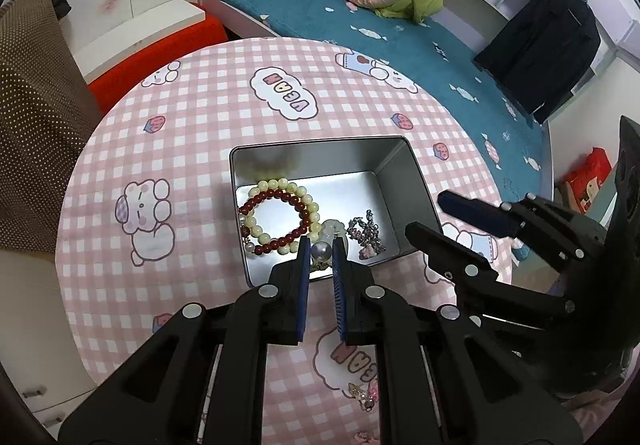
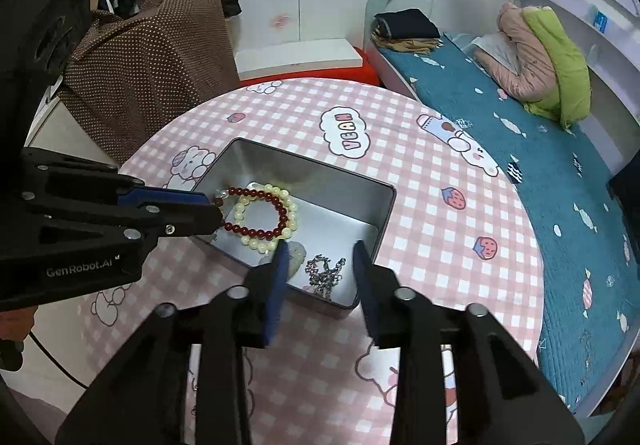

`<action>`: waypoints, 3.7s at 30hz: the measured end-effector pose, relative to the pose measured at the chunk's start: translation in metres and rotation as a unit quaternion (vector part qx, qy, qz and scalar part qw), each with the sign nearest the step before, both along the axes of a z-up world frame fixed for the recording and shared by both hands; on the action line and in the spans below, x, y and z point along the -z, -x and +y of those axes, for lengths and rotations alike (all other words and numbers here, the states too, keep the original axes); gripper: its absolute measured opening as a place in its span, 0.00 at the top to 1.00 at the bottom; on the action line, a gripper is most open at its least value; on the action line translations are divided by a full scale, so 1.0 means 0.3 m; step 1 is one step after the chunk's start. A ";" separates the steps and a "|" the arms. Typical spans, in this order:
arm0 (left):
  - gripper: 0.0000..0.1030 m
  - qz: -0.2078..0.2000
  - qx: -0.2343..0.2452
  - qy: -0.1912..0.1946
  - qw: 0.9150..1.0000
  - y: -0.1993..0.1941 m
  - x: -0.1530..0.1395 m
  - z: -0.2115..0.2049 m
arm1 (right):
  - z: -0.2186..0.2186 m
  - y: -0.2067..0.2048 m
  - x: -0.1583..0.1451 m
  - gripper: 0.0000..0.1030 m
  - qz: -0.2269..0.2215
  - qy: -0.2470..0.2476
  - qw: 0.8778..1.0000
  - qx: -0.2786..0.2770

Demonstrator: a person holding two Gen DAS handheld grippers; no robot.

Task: Organize jewelry
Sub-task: 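Lower the pearl charm into the tin and open the left tool, then move both tools toward the pink charms left on the table, then close the right tool on a pink charm while the left tool grasps a small gold charm, then carry both charms over the tin with both tools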

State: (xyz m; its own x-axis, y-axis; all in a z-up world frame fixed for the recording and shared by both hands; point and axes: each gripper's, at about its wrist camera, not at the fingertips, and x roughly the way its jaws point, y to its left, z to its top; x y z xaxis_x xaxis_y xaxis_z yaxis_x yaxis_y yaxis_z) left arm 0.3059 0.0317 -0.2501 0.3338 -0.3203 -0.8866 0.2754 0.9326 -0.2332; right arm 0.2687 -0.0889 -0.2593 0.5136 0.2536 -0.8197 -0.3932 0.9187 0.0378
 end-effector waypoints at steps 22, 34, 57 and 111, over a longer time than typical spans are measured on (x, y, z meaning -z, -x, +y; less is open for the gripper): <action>0.65 -0.029 -0.009 -0.017 0.999 0.047 -0.030 0.021 | -0.076 0.007 -0.013 0.45 -0.007 0.005 0.999 0.041; 0.49 -0.022 0.017 -0.004 1.000 0.202 -0.044 0.016 | -0.129 0.130 0.002 0.39 0.007 0.018 0.997 0.069; 0.49 0.029 -0.040 -0.076 0.996 0.403 0.136 0.046 | 0.117 0.379 0.213 0.64 0.052 0.077 0.988 -0.124; 0.89 0.061 -0.033 -0.043 0.997 0.404 0.264 -0.078 | -0.023 0.348 0.237 0.78 0.088 0.066 0.990 -0.091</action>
State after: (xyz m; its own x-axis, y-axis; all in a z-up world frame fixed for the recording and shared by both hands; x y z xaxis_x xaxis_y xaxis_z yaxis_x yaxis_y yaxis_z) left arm 0.1848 0.0083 -0.3292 0.2394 -0.2214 -0.9453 0.1870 0.9659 -0.1789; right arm 0.1644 -0.0959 -0.3302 0.3161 0.2137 -0.9243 -0.5498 0.8353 0.0051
